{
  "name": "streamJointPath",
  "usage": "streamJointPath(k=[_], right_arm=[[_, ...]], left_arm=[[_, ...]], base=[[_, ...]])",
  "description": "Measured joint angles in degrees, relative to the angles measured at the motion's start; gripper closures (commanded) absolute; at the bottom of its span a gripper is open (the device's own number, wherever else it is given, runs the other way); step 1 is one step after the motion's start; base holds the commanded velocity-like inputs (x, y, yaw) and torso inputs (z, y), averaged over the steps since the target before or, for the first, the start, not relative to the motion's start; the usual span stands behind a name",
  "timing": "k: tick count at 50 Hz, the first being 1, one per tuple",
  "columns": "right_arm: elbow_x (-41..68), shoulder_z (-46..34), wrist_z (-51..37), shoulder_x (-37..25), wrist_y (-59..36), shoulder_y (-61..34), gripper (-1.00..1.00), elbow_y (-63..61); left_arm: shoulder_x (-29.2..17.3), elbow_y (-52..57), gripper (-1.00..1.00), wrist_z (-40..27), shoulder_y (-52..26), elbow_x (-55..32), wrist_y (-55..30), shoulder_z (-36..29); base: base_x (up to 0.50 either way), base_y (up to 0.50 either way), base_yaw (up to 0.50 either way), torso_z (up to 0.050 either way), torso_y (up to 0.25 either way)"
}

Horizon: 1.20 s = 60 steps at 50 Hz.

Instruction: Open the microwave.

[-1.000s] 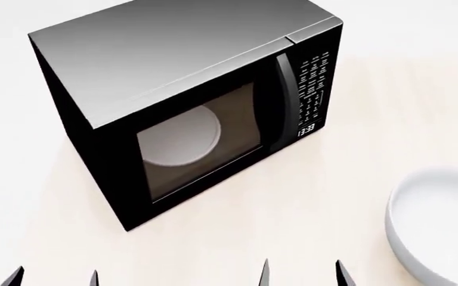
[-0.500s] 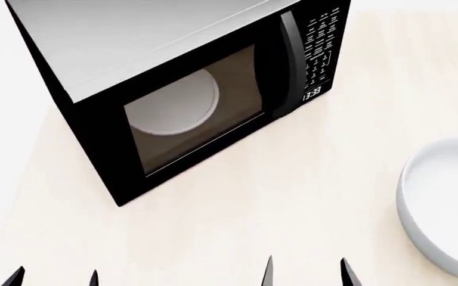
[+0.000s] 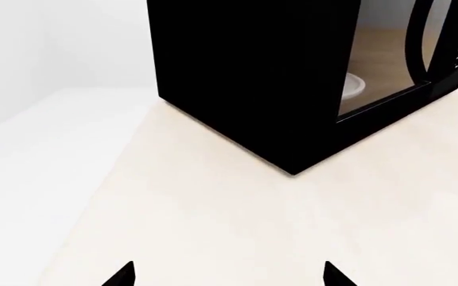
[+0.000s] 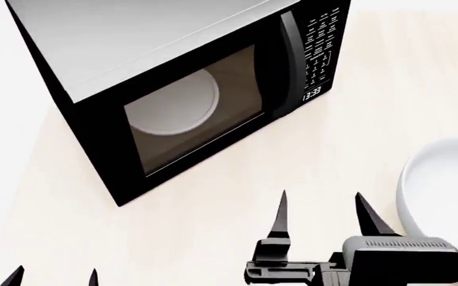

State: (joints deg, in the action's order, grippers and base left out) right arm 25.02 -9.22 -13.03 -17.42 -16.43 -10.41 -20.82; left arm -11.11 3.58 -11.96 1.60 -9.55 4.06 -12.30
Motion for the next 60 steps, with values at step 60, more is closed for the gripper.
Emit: streamJointPath(k=[60], right_arm=[[2.5,-6.0,4.7,-0.5,-16.6,-33.4,-1.0,23.8]], left_arm=[[-1.3,-0.4,-1.0,-1.5,-0.5,-1.1,0.5,-1.7]], base=[[0.0,0.0,0.0,0.0,0.0]])
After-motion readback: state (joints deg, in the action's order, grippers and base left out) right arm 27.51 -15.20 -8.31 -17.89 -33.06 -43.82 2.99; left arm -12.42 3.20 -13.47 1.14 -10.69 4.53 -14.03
